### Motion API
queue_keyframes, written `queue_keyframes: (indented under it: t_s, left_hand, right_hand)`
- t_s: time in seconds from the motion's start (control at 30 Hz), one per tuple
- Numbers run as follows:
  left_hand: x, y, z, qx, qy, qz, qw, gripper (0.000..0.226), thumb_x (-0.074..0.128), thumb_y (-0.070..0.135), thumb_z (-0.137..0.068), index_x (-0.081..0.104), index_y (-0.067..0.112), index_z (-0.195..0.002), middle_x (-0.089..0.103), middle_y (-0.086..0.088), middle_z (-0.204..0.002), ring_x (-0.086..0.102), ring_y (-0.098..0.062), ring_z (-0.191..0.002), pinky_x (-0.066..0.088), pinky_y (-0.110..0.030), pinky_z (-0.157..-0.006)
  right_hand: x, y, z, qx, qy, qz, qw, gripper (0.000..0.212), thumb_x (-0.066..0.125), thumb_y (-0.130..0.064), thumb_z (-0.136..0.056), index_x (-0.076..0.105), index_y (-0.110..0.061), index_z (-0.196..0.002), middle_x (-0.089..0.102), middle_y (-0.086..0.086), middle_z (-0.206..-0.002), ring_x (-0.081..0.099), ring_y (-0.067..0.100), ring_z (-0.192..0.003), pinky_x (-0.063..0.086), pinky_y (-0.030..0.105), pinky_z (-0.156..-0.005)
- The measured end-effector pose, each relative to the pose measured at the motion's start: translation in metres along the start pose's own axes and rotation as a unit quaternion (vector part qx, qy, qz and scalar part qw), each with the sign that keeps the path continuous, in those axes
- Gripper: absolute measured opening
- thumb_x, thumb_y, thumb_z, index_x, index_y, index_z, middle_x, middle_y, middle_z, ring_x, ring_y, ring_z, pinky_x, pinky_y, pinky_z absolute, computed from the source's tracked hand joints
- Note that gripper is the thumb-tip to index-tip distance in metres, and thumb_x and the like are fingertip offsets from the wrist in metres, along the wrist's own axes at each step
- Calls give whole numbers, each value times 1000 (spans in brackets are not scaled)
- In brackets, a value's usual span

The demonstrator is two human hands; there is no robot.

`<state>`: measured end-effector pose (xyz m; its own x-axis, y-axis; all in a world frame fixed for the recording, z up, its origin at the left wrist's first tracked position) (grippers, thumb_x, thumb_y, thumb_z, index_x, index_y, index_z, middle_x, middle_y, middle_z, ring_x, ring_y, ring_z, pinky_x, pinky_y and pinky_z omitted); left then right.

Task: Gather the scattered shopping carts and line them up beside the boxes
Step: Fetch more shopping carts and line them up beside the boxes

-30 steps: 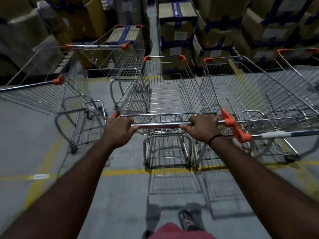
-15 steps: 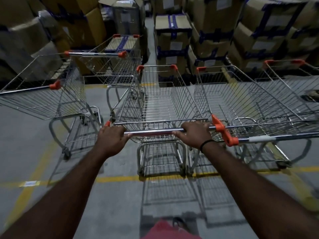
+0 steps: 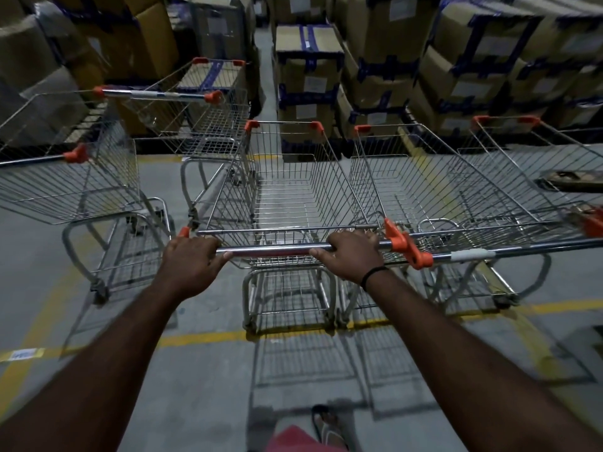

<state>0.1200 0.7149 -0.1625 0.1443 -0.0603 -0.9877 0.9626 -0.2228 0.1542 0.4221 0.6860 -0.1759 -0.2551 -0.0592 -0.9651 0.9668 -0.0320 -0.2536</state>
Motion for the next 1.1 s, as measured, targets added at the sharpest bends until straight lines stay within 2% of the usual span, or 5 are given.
queue_keyframes:
  t_s: [0.1,0.37,0.8,0.93,1.1]
  left_hand:
    - [1,-1,1,2,-4,-4,1000,44,43,57,-101,67,21,-109,69,-7,-115,47,-33,-130,21,-50,-114]
    - [1,-2,4,26,19,-13,999,72,23,71,-84,69,19,-102,71,-8,-103,52,-36,-123,24,-49,-108]
    - [11,-6,7,6,-6,-11,1000,47,42,59,-100,66,21,-114,68,-9,-120,38,-37,-140,20,-51,-115]
    - [7,0,11,28,14,-8,999,64,27,67,-89,68,21,-108,70,-9,-112,49,-38,-129,21,-50,-114]
    - [5,2,14,22,9,0,1000,67,25,66,-87,67,21,-113,68,-9,-119,43,-37,-136,16,-48,-116]
  right_hand:
    - [2,0,4,5,10,-2,1000,48,43,-73,-91,54,-27,-81,64,-2,-96,53,26,-109,24,54,-108]
    - [5,-1,15,14,17,-1,1000,46,42,-74,-90,52,-29,-83,66,1,-102,53,27,-111,27,51,-106]
    - [5,0,23,13,17,-1,1000,48,40,-74,-91,53,-29,-82,65,-2,-97,55,25,-107,24,49,-104]
    - [4,3,23,13,19,-1,1000,47,41,-74,-91,53,-29,-81,63,-4,-93,55,24,-104,26,47,-102]
    - [3,2,24,12,17,1,1000,45,41,-73,-91,55,-30,-86,58,-6,-92,55,24,-107,26,49,-104]
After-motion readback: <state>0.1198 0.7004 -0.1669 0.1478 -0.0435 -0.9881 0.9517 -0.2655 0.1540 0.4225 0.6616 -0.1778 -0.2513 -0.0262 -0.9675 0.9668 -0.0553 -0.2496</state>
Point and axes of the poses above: each hand's wrist, its own z-axis away from the middle knuckle, its own x-axis out of the palm, y = z × x, the point moved 7 cm from there along -z, towards the middle knuckle
